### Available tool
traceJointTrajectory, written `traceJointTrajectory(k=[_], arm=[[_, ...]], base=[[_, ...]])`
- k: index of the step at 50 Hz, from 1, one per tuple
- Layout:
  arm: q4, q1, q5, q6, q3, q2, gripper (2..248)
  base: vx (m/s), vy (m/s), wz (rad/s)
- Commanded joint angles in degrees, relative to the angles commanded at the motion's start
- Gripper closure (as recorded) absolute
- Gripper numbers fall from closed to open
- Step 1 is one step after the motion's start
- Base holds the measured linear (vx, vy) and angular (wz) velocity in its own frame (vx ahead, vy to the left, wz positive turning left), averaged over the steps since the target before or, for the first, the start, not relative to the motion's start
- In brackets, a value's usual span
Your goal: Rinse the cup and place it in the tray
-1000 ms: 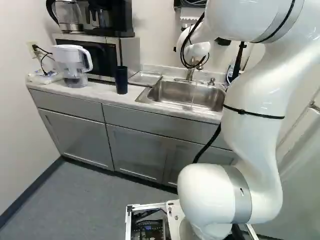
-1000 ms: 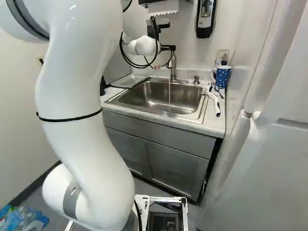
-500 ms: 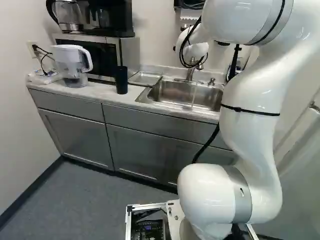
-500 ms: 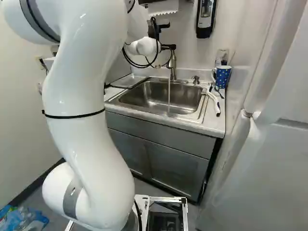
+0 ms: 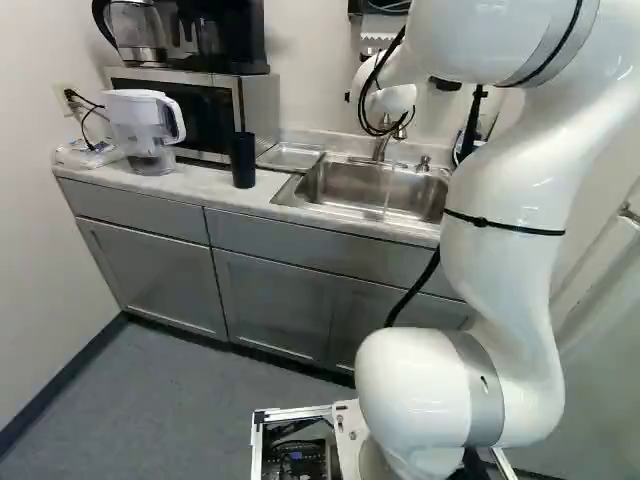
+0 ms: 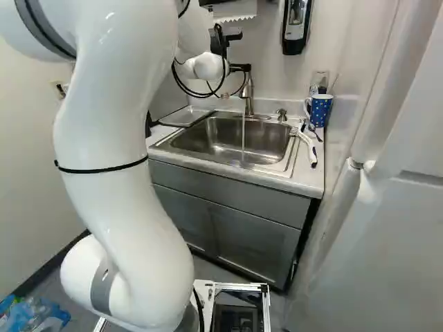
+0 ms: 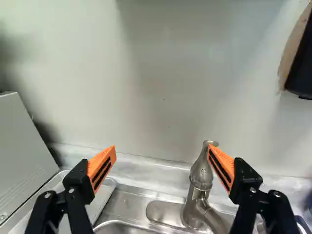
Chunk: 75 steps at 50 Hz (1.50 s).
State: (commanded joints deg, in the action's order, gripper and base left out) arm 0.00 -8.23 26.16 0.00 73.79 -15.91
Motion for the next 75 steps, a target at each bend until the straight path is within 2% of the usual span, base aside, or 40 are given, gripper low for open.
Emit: traceJointTrajectory(k=[38,75], arm=[[0.0,3.3,-0.4,0.0,-11.5,10.5,3],[0.0,4.6,-10.5,0.0,-21.4,20.4,3]], base=[[0.0,0.0,0.0],[0.0,0.0,0.0]])
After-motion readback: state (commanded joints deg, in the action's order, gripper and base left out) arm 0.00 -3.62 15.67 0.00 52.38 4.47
